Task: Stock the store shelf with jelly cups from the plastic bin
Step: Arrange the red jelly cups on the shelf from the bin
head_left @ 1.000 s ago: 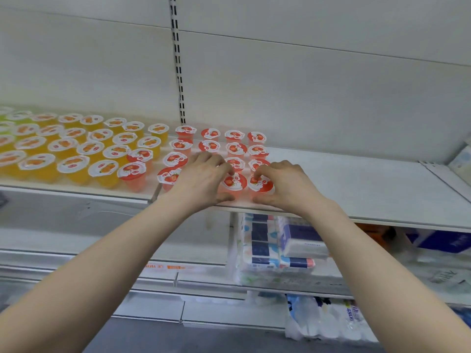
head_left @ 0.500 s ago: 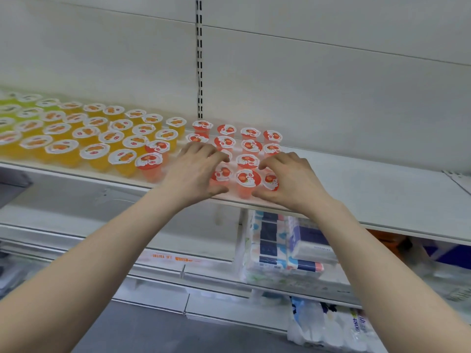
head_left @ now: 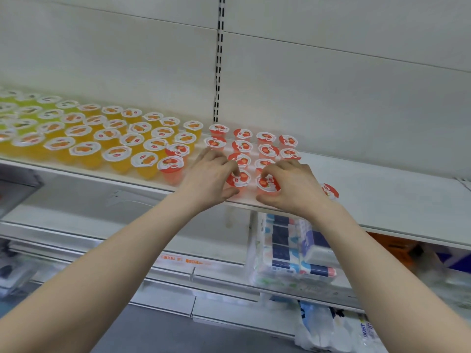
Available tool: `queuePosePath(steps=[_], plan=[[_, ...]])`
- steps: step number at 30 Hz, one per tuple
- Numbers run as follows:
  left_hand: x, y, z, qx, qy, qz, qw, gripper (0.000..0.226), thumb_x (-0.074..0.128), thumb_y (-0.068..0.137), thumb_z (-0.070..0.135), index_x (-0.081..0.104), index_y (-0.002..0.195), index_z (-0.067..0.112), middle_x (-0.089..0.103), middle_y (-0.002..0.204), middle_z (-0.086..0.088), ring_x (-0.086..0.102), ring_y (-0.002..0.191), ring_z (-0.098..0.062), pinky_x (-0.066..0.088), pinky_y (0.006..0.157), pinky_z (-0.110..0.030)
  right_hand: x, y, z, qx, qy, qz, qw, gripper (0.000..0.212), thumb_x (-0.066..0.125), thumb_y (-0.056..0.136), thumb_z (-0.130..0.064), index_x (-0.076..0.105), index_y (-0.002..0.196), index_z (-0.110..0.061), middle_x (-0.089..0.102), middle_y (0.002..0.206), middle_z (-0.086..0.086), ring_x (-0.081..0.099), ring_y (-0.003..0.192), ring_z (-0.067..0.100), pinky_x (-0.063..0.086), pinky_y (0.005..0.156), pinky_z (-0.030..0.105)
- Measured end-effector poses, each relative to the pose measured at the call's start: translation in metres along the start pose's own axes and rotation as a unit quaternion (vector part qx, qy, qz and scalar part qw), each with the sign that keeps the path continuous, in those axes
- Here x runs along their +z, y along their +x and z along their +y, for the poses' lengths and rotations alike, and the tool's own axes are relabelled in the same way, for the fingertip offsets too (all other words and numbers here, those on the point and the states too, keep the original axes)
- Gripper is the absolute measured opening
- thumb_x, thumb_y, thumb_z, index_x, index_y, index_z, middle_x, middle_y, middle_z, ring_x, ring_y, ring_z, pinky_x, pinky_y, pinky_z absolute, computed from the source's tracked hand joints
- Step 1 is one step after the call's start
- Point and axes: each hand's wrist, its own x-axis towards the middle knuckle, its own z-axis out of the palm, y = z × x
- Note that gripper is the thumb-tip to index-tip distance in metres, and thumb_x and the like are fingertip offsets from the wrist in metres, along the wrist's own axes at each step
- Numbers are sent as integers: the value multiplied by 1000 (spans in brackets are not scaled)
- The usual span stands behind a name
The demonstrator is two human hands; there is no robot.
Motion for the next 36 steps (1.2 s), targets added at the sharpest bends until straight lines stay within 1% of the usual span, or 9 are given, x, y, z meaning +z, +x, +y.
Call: queuePosePath(steps=[6,9,12,18,25,29,32,34,36], plan=[[-5,-4,-13,26,-9,-21,999,43,68,76,57,62,108,29,66,111,1,44,122,-23,29,107,-39,-8,4,-17,9,-4,7,1000,64,59,76,-68,50,131,-35,49,141,-6,43,128,21,33,106,43],[-6,-7,-19,43,3,-23,999,60,72,70,60,57,119,28,59,124,2,45,125,-24,26,112,-43,-10,6,-24,10,2,12,1000,65,59,77,-69,49,132,-35,49,141,-6,43,129,21,32,107,43],[-13,-16,-35,22,-5,-2,1000,72,77,66,57,55,125,20,56,128,-4,47,122,-28,33,109,-45,-12,11,-32,-2,8,20,1000,64,59,79,-67,49,133,-35,50,141,-6,42,130,21,33,108,44],[-18,-21,-56,-16,24,-39,999,57,64,78,60,59,123,25,60,121,-3,47,118,-27,38,103,-41,-2,28,-51,-25,17,-5,1000,59,61,80,-63,54,130,-34,55,136,-7,43,127,21,35,106,43],[-13,-21,-52,-42,-5,-27,999,45,66,81,53,60,116,26,60,116,-3,48,114,-25,43,92,-37,10,31,-51,-30,25,4,999,47,62,80,-56,58,121,-33,60,125,-8,48,119,20,39,100,42],[-14,-23,-57,-38,-20,-34,999,42,64,78,50,59,112,25,60,111,-3,47,112,-25,45,90,-37,7,32,-51,-35,10,2,999,52,58,80,-64,59,122,-34,60,126,-9,47,119,19,37,99,40],[-15,-24,-61,-23,-21,-36,999,40,63,78,47,60,111,25,62,111,-1,47,112,-25,43,91,-35,3,36,-55,-32,26,18,999,60,46,79,-74,61,122,-33,61,127,-8,49,120,19,39,100,40],[-16,-24,-61,-3,-23,-32,999,38,65,79,45,63,112,25,64,111,-1,48,112,-25,42,92,-35,-1,44,-57,-31,53,48,997,56,43,82,-69,63,119,-31,64,122,-6,51,117,20,41,99,40],[-16,-25,-60,17,-29,-23,999,34,67,80,40,65,112,26,64,111,1,49,111,-25,42,91,-34,-5,55,-61,-30,65,74,995,43,50,90,-57,65,118,-28,65,121,-3,51,116,22,40,97,39]])
